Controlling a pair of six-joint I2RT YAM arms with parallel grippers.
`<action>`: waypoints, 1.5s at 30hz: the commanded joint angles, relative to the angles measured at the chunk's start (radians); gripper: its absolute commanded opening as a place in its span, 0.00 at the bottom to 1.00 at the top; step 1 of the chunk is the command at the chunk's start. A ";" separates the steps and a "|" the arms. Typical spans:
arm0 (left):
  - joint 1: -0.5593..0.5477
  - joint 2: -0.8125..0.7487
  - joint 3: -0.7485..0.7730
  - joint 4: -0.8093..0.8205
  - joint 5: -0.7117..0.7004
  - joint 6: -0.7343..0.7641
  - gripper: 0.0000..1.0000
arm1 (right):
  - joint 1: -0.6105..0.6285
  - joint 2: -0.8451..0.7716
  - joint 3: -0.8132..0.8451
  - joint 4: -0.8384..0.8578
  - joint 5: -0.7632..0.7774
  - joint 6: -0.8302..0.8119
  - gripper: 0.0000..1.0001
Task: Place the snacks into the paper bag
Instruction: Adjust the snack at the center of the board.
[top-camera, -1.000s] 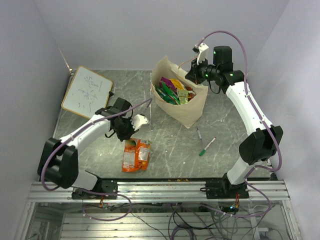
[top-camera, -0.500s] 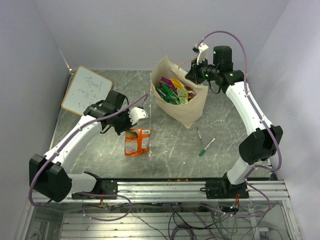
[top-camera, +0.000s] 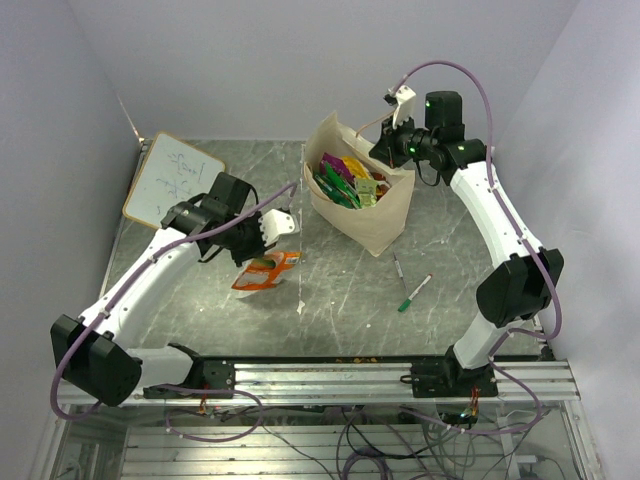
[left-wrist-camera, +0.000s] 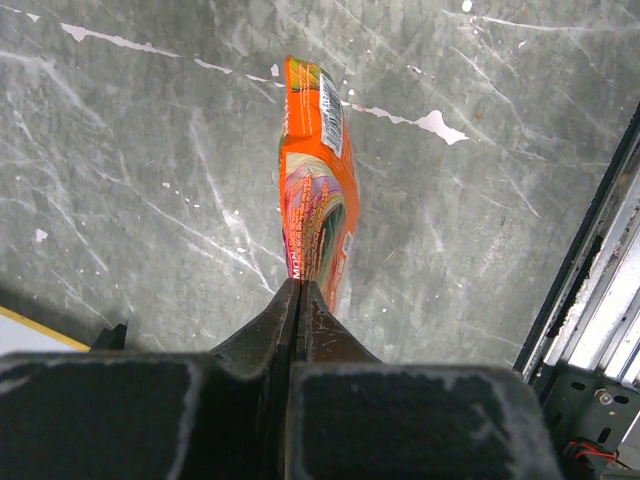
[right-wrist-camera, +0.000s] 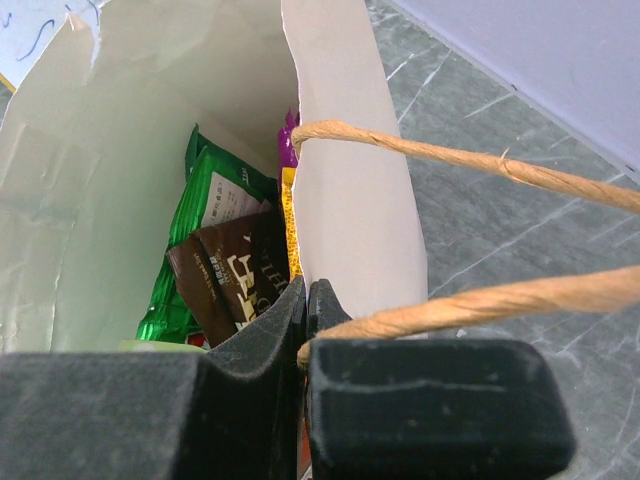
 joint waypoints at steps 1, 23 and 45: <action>-0.031 -0.012 -0.045 0.073 0.023 -0.025 0.07 | 0.005 0.016 0.029 -0.024 -0.014 -0.001 0.00; -0.050 0.128 -0.031 0.058 0.140 -0.021 0.44 | 0.005 0.002 0.001 -0.014 -0.003 -0.007 0.00; -0.065 0.177 -0.052 -0.003 0.198 0.025 0.65 | 0.004 0.014 0.006 -0.018 0.002 -0.014 0.00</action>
